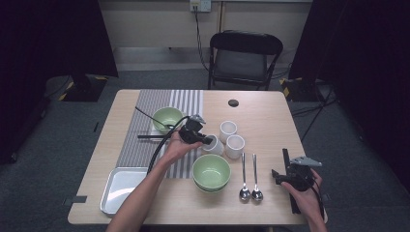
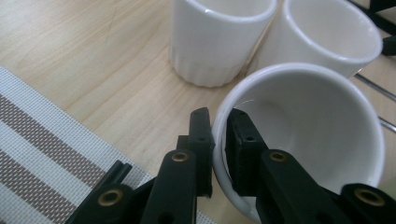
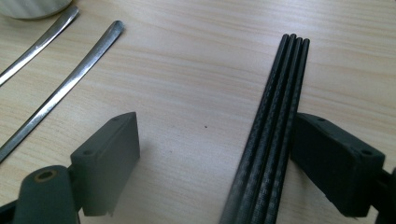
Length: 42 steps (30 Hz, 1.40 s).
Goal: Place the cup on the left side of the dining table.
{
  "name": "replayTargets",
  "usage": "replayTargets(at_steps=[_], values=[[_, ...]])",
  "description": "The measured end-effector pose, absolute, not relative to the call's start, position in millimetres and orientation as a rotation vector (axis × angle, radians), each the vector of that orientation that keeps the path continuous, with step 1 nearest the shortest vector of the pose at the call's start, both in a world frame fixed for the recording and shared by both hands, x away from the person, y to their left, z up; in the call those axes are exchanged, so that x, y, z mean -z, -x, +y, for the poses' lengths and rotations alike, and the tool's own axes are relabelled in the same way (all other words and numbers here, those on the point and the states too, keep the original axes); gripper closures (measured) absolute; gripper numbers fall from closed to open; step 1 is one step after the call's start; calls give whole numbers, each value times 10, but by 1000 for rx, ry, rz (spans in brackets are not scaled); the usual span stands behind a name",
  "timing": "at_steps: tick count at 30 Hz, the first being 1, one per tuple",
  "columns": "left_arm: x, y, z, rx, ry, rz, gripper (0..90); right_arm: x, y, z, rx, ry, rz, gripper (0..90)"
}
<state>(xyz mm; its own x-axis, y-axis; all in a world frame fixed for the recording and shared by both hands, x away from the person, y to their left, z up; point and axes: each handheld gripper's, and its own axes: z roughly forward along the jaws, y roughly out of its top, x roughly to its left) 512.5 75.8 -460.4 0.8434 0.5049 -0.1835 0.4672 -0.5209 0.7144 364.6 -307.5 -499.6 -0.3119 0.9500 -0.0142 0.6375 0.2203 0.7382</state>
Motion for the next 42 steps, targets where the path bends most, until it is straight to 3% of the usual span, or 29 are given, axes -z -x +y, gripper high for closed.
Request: replayTargets(at_steps=[18, 42], values=[[4597, -5079, 859, -57, -2160, 727, 837, 4996, -3646, -3075, -883, -1461, 2031, 148], [4199, -4921, 1003, -84, -2062, 661, 838, 4996, -3647, -3077, -884, -1459, 2032, 148]])
